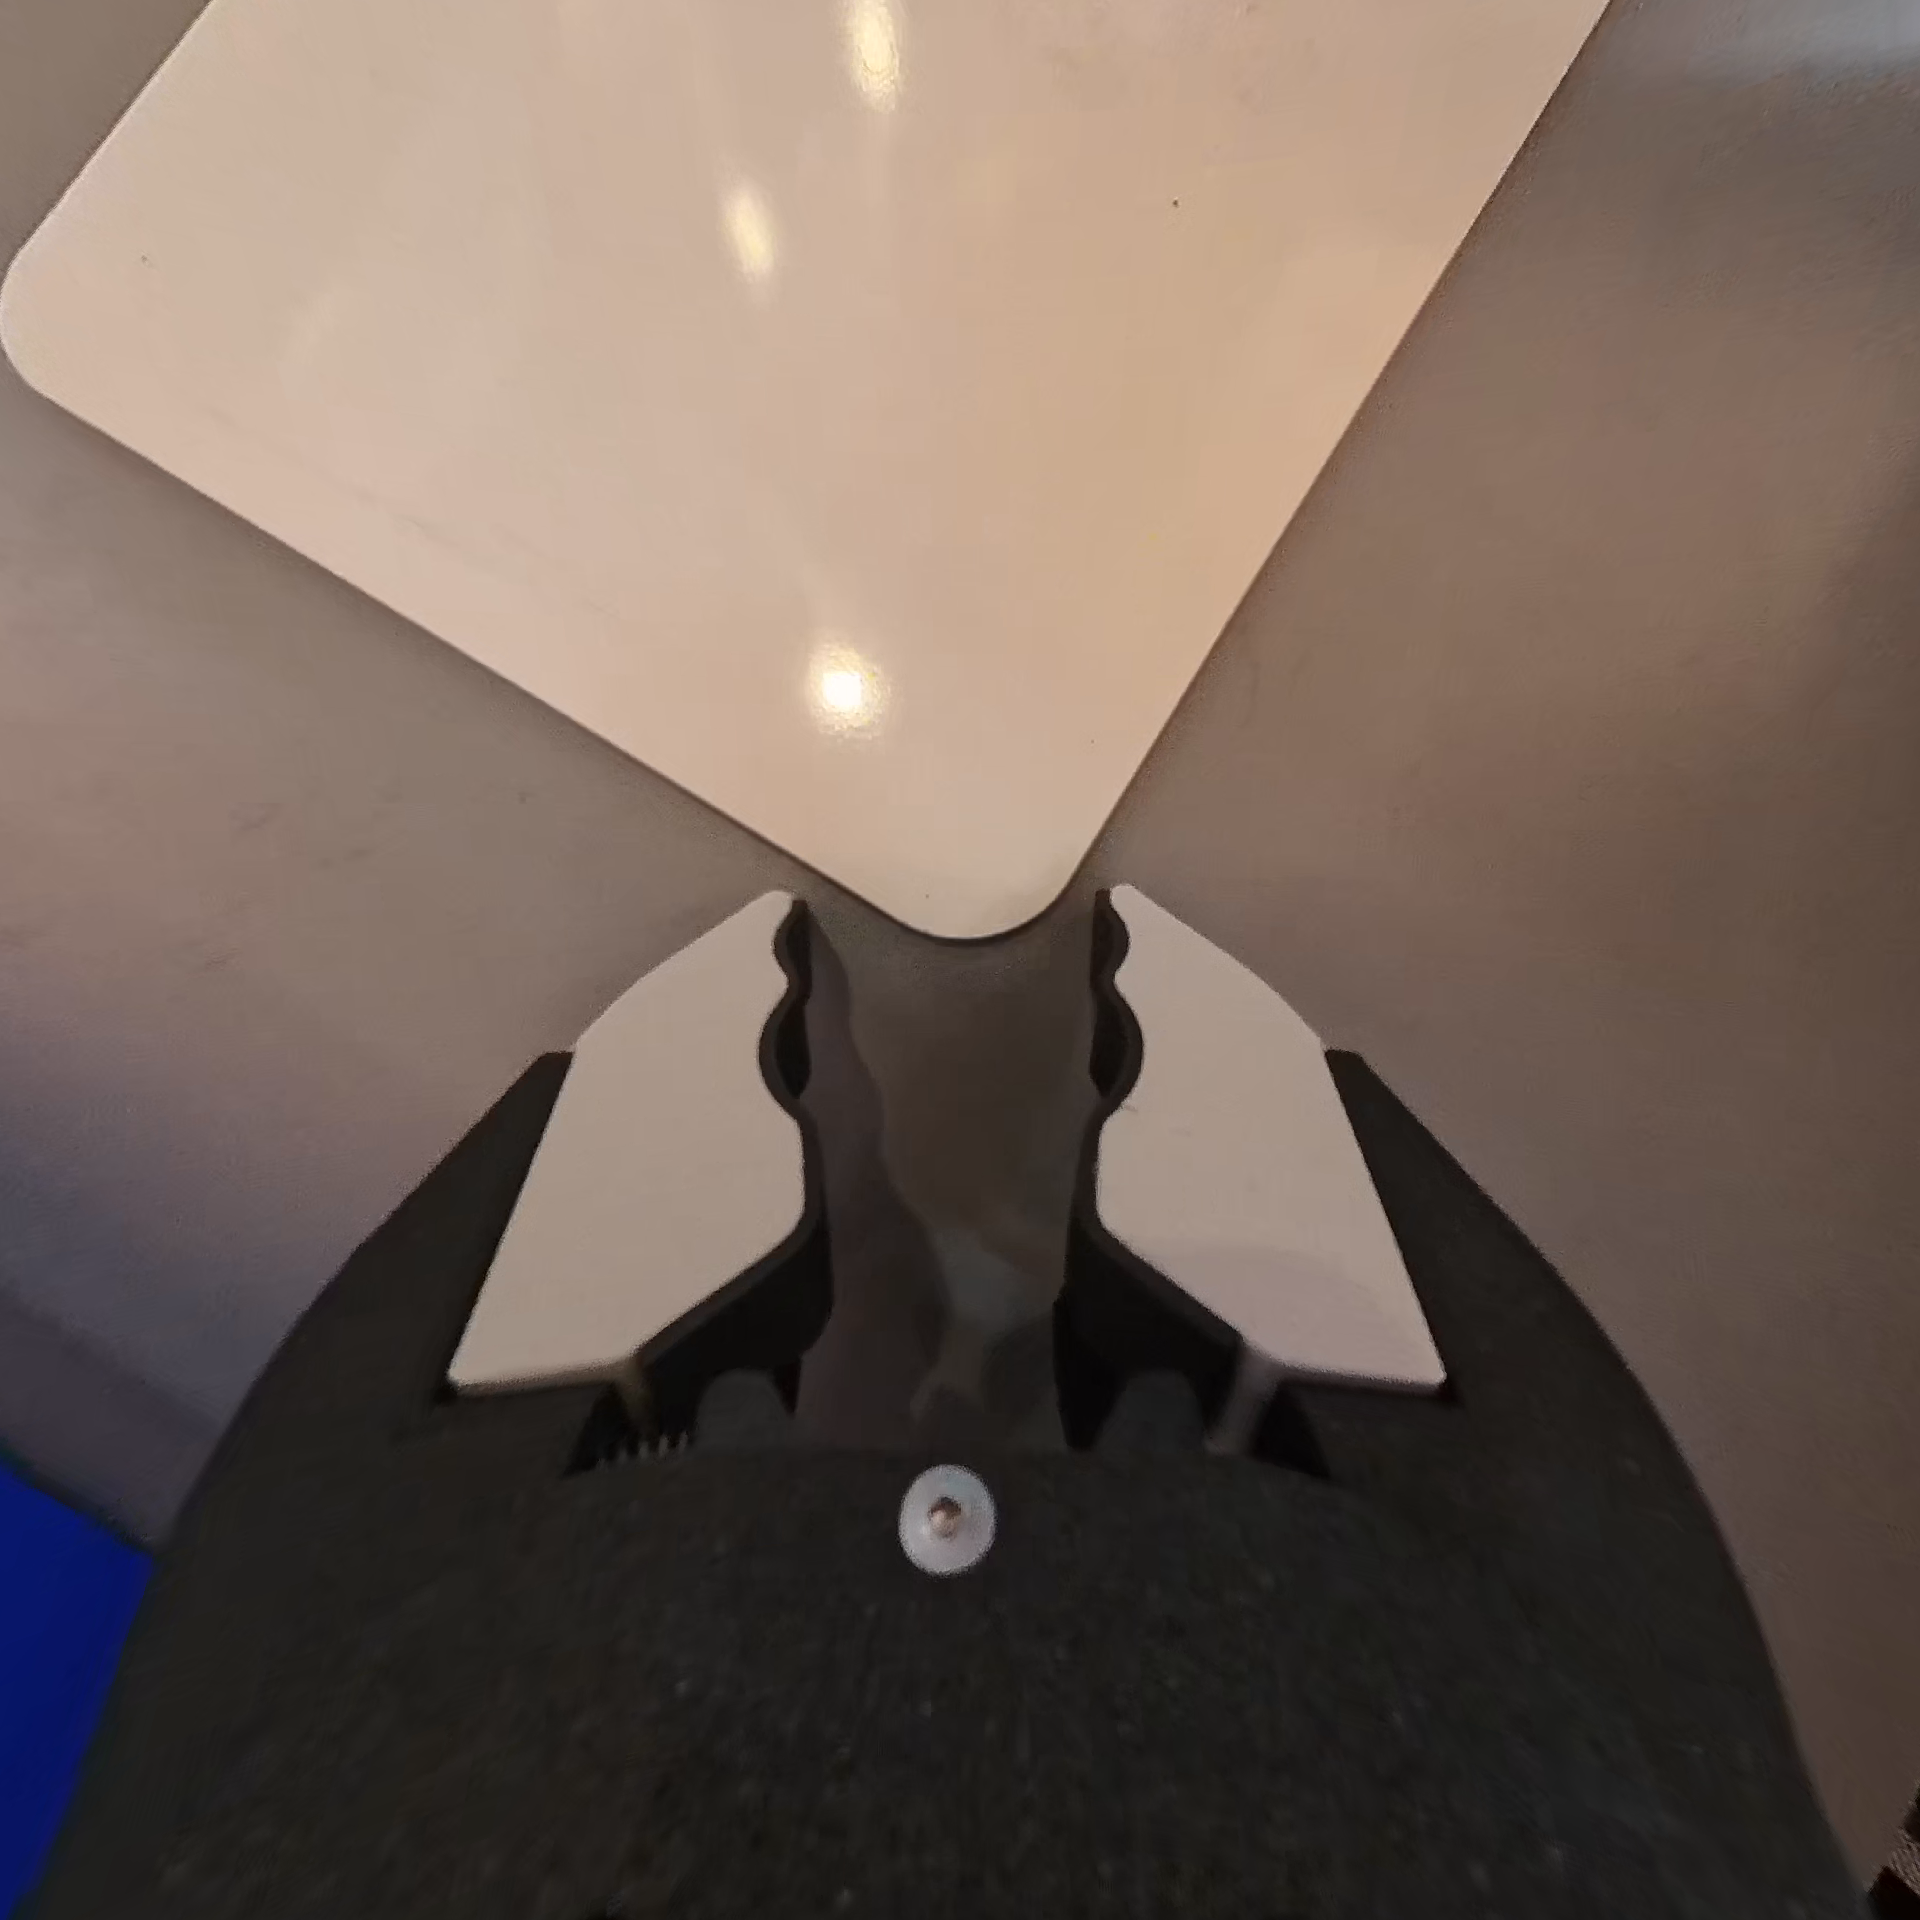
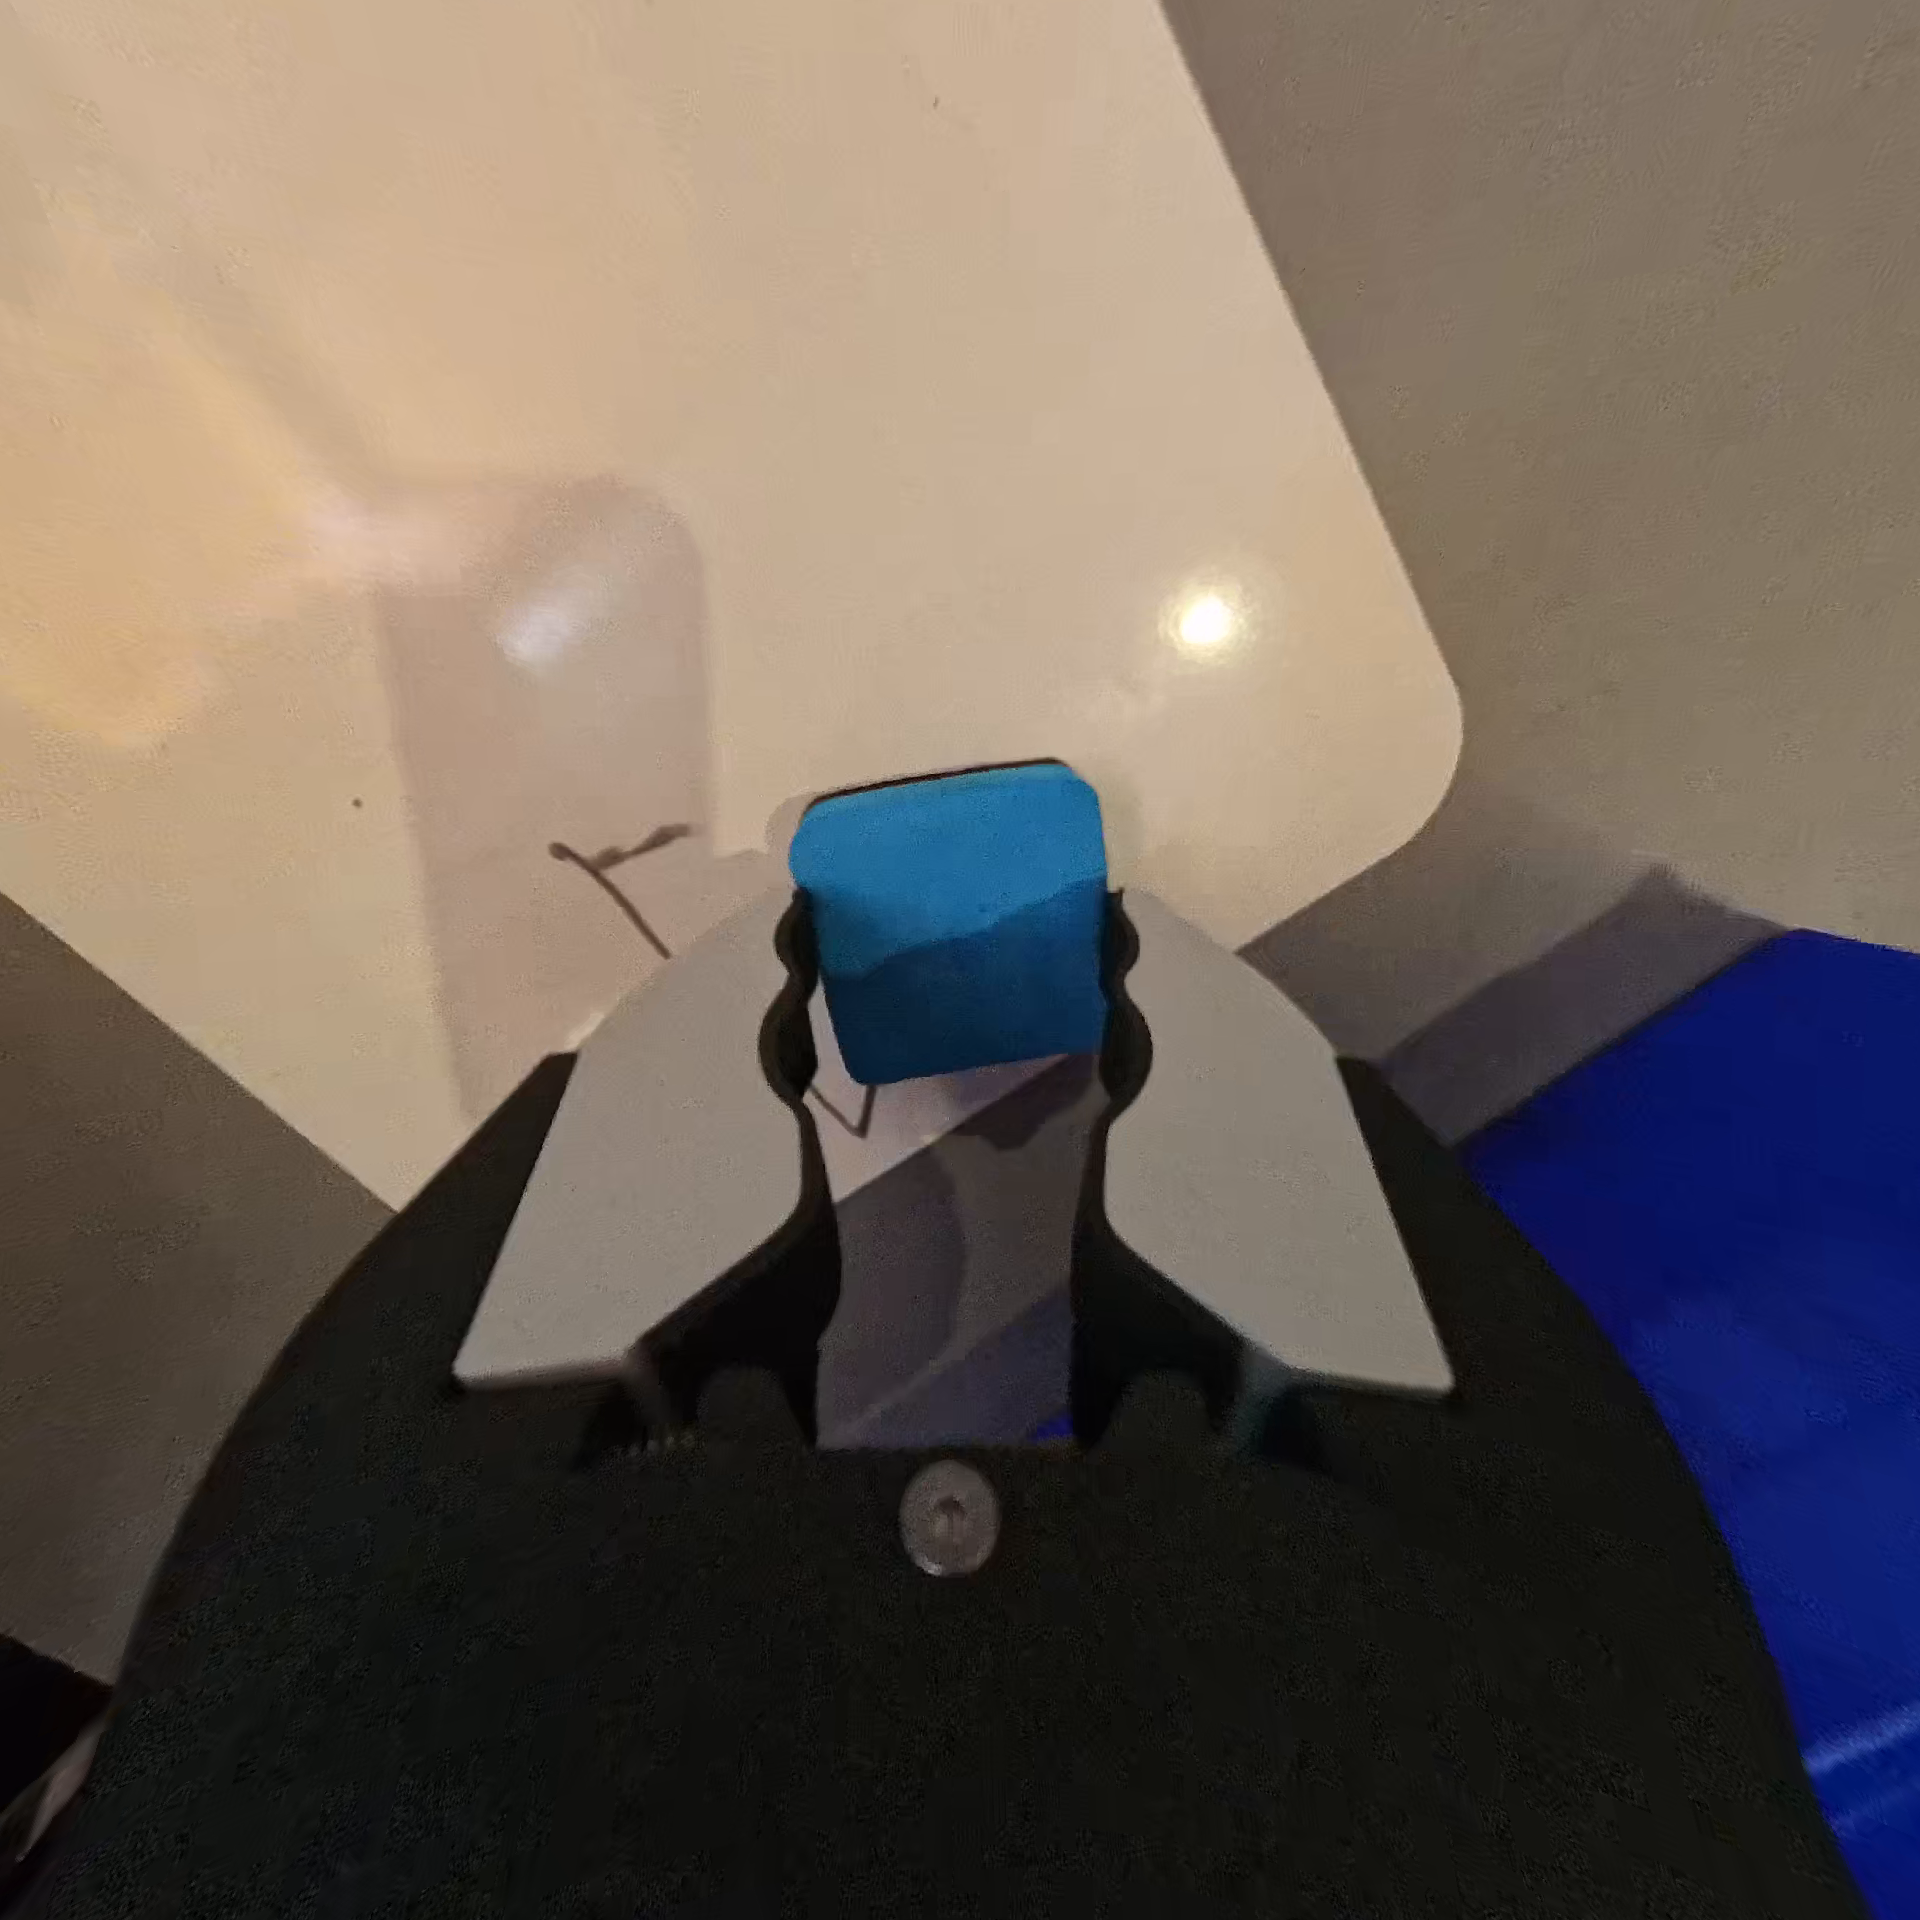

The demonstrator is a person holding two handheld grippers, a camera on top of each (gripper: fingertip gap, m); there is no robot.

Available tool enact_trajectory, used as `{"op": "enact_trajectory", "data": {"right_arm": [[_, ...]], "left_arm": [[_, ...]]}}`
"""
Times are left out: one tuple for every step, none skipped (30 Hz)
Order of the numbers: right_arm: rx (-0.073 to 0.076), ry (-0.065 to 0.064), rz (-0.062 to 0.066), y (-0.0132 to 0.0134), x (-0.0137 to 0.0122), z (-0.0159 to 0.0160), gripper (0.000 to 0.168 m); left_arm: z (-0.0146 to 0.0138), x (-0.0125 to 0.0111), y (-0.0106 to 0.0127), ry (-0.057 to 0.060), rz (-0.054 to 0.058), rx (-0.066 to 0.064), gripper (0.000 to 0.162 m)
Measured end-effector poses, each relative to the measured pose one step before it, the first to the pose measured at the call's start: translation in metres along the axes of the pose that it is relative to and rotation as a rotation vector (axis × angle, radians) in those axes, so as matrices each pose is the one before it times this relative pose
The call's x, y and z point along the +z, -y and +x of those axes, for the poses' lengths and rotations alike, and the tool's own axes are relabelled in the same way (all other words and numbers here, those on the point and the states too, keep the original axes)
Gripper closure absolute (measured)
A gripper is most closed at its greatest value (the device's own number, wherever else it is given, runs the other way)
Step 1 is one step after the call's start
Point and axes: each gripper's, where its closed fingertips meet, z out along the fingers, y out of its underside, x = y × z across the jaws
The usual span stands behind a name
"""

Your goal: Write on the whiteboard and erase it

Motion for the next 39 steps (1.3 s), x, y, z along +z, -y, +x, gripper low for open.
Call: {"op": "enact_trajectory", "data": {"right_arm": [[0.0058,0.0027,0.0147,0.00083,0.00039,-0.00340,0.116],[-0.0379,0.0050,0.0319,0.00757,0.00133,-0.01552,0.116],[-0.0659,0.0116,0.0304,0.01043,0.00182,-0.02151,0.116],[-0.0585,0.0120,0.0131,0.00950,0.00151,-0.01883,0.116],[-0.0406,0.0081,0.0000,0.00616,0.00086,-0.01139,0.116],[-0.0159,0.0008,-0.0058,0.00094,-0.00055,-0.00242,0.116],[0.0224,-0.0116,-0.0106,-0.00498,-0.00386,0.00660,0.116],[0.0518,-0.0179,-0.0098,-0.00893,-0.00789,0.01228,0.116],[0.0637,-0.0239,-0.0108,-0.01128,-0.00952,0.01464,0.116],[0.0638,-0.0218,-0.0253,-0.01290,-0.00699,0.01335,0.116],[0.0504,-0.0243,-0.0303,-0.01073,-0.00223,0.01015,0.116],[0.0239,-0.0167,-0.0173,-0.00535,0.00271,0.00371,0.116],[0.0010,0.0112,-0.0108,-0.00153,0.00640,-0.00499,0.116],[-0.0117,0.0317,-0.0141,-0.00034,0.00845,-0.01118,0.115],[-0.0182,-0.0076,0.0256,0.00683,0.00505,-0.00770,0.115],[-0.0161,0.0011,0.0355,0.01004,0.00170,-0.01035,0.116],[-0.0278,0.0218,0.0250,0.01010,0.00125,-0.01492,0.116],[-0.0358,0.0203,0.0215,0.01152,0.00196,-0.01582,0.116],[-0.0432,0.0278,0.0243,0.01288,0.00212,-0.01665,0.115],[-0.0444,0.0296,0.0152,0.01065,0.00154,-0.01415,0.115],[-0.0225,0.0055,0.0041,0.00592,-0.00152,-0.00525,0.115],[0.0097,-0.0244,0.0174,0.00249,-0.00727,0.00531,0.115],[0.0446,-0.0280,0.0255,-0.00203,-0.01195,0.01238,0.115],[0.0747,-0.0319,-0.0021,-0.01010,-0.01200,0.01826,0.115],[0.0780,-0.0494,-0.0417,-0.01761,-0.00823,0.02315,0.115],[0.0721,-0.0456,-0.0509,-0.01836,-0.00275,0.02176,0.115],[0.0663,-0.0104,-0.0444,-0.01410,0.00223,0.01279,0.115],[0.0328,0.0062,-0.0292,-0.00784,0.00506,0.00353,0.115],[-0.0021,-0.0040,-0.0227,-0.00416,0.00689,-0.00196,0.115],[-0.0180,0.0080,-0.0318,-0.00386,0.00871,-0.00818,0.115],[-0.0191,-0.0038,0.0107,0.00328,0.00576,-0.00866,0.115],[-0.0060,0.0041,0.0303,0.00758,0.00192,-0.01105,0.115],[-0.0195,0.0161,0.0225,0.00778,0.00059,-0.01454,0.115],[-0.0353,0.0198,0.0222,0.00884,0.00058,-0.01646,0.115],[-0.0373,0.0232,0.0215,0.00979,0.00099,-0.01657,0.115],[-0.0375,0.0303,0.0153,0.00848,0.00083,-0.01451,0.115],[-0.0243,0.0291,0.0080,0.00536,-0.00044,-0.00846,0.115],[0.0104,-0.0098,0.0150,0.00243,-0.00334,0.00456,0.115],[0.0375,-0.0380,0.0171,-0.00166,-0.00667,0.01558,0.115]], "left_arm": [[0.00130,0.00061,0.00083,-0.0002,-0.0001,0.0010,0.111],[0.00017,0.00033,0.00044,0.0090,-0.0053,0.0001,0.109],[-0.00089,-0.00067,-0.00109,0.0063,-0.0159,-0.0037,0.105],[-0.00058,-0.00030,-0.00152,-0.0025,-0.0126,-0.0108,0.099],[-0.00027,-0.00021,-0.00045,-0.0022,0.0014,-0.0024,0.098],[0.00007,-0.00003,-0.00004,0.0000,0.0059,-0.0002,0.098],[0.00009,-0.00010,-0.00005,0.0006,0.0027,-0.0015,0.098],[0.00011,-0.00007,-0.00020,0.0004,0.0020,0.0005,0.098],[-0.00004,-0.00003,0.00005,0.0000,0.0030,-0.0015,0.098],[0.00005,0.00000,0.00004,0.0001,0.0012,-0.0010,0.098],[0.00001,0.00003,0.00000,0.0001,-0.0013,-0.0012,0.098],[-0.00003,0.00005,-0.00002,-0.0001,-0.0028,0.0007,0.098],[0.00009,0.00003,0.00013,-0.0010,-0.0025,0.0018,0.098],[-0.00004,0.00006,0.00007,-0.0015,-0.0004,0.0013,0.098],[-0.00089,0.00008,-0.00010,0.0043,-0.0013,-0.0012,0.096],[-0.00063,0.00022,0.00009,0.0005,-0.0012,-0.0048,0.094],[0.00008,0.00047,0.00032,0.0010,-0.0002,0.0013,0.092],[0.00087,0.00053,0.00049,-0.0012,-0.0032,0.0014,0.090],[0.00169,0.00065,0.00034,-0.0043,-0.0029,0.0024,0.087],[0.00144,0.00034,0.00050,-0.0034,0.0000,0.0051,0.087],[0.00107,0.00010,0.00040,-0.0027,0.0027,0.0018,0.089],[0.00030,-0.00006,0.00001,0.0009,0.0032,-0.0010,0.089],[0.00013,-0.00017,-0.00011,0.0001,0.0040,-0.0012,0.089],[-0.00006,-0.00024,-0.00025,-0.0010,0.0029,-0.0005,0.090],[-0.00019,-0.00043,-0.00042,-0.0004,0.0003,0.0003,0.091],[-0.00009,-0.00046,-0.00053,-0.0009,-0.0019,0.0008,0.093],[0.00001,-0.00022,-0.00017,-0.0005,-0.0013,0.0019,0.093],[0.00010,0.00004,0.00007,-0.0009,0.0001,0.0013,0.093],[0.00005,-0.00001,-0.00001,-0.0011,-0.0001,0.0014,0.093],[-0.00003,0.00011,0.00012,-0.0015,-0.0008,0.0013,0.093],[-0.00017,0.00004,-0.00001,0.0000,-0.0023,0.0014,0.093],[0.00032,0.00014,0.00010,-0.0010,-0.0032,0.0004,0.093],[0.00107,0.00023,0.00002,-0.0009,-0.0051,0.0056,0.091],[0.00083,0.00029,0.00012,0.0001,-0.0049,0.0001,0.089],[0.00043,0.00005,0.00000,0.0007,-0.0032,-0.0004,0.089],[0.00018,0.00001,0.00004,-0.0012,0.0008,0.0007,0.089],[0.00046,-0.00003,0.00011,-0.0037,0.0053,0.0023,0.090],[0.00048,-0.00003,0.00009,-0.0023,0.0047,0.0025,0.091],[0.00001,-0.00013,-0.00010,0.0003,0.0028,-0.0008,0.091]]}}
